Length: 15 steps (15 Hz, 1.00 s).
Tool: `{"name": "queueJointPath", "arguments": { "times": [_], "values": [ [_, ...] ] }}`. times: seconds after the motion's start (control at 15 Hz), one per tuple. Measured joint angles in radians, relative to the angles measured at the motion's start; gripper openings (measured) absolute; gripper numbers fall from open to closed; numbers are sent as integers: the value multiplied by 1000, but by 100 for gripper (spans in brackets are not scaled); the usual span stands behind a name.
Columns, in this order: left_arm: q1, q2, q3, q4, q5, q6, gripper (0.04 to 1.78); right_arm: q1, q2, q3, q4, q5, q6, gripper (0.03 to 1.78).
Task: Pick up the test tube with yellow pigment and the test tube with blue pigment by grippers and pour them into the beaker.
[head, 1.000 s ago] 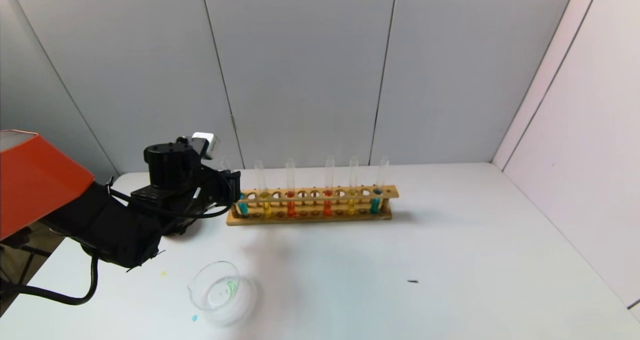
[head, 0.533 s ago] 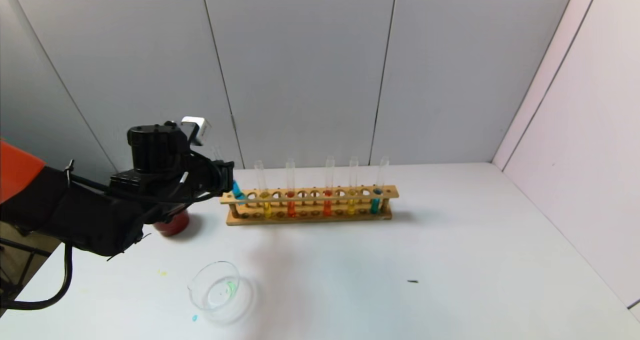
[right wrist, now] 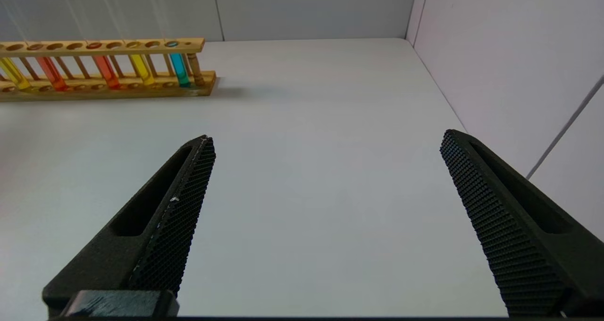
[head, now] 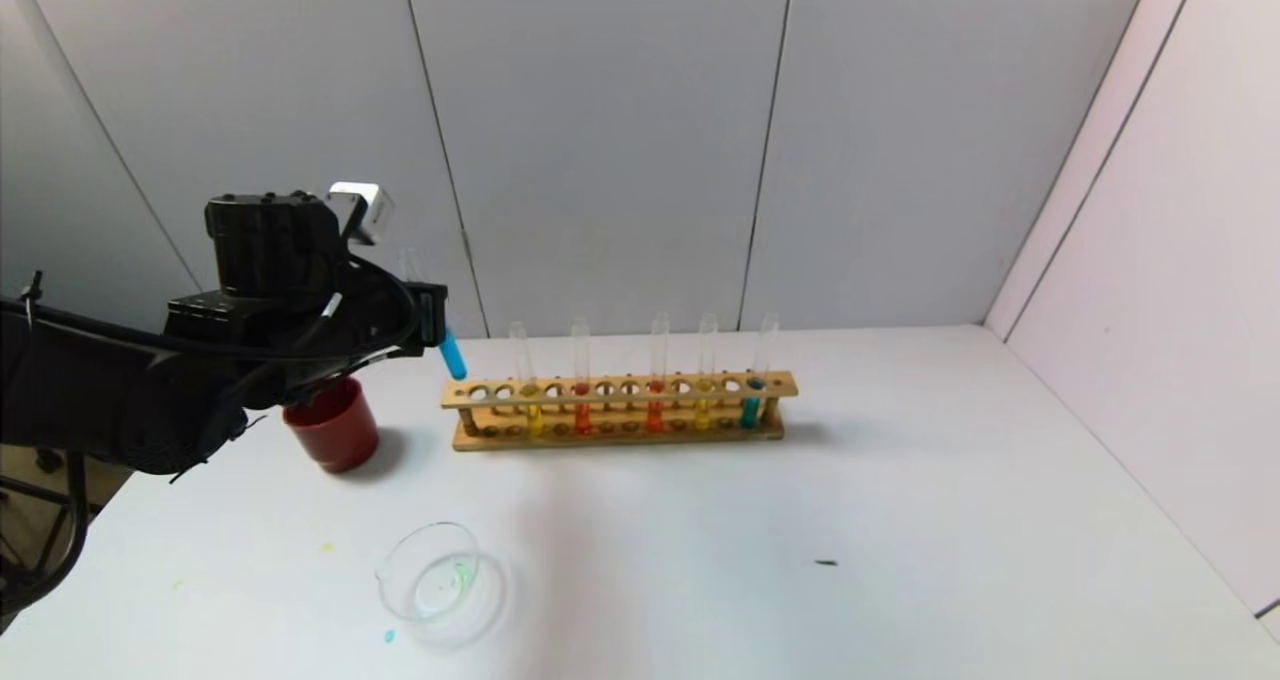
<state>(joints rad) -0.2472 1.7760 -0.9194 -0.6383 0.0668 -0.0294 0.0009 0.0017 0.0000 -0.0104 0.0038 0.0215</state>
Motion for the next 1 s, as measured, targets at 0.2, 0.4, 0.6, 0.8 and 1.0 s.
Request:
{"name": "queueJointPath", "arguments": {
  "times": [0.2,0.4,0.6,0.8,1.0],
  "values": [
    [0,-38,-39,73,6,3,31,0,0,0,0,0,0,174],
    [-2,-99,-51,163,5,17,31,0,0,0,0,0,0,174],
    [-6,-183,-37,279,5,34,31,0,0,0,0,0,0,174],
    [-18,-278,25,393,8,60,31,0,0,0,0,0,0,174],
    [-26,-339,124,394,34,109,31,0,0,0,0,0,0,174]
  ]
}}
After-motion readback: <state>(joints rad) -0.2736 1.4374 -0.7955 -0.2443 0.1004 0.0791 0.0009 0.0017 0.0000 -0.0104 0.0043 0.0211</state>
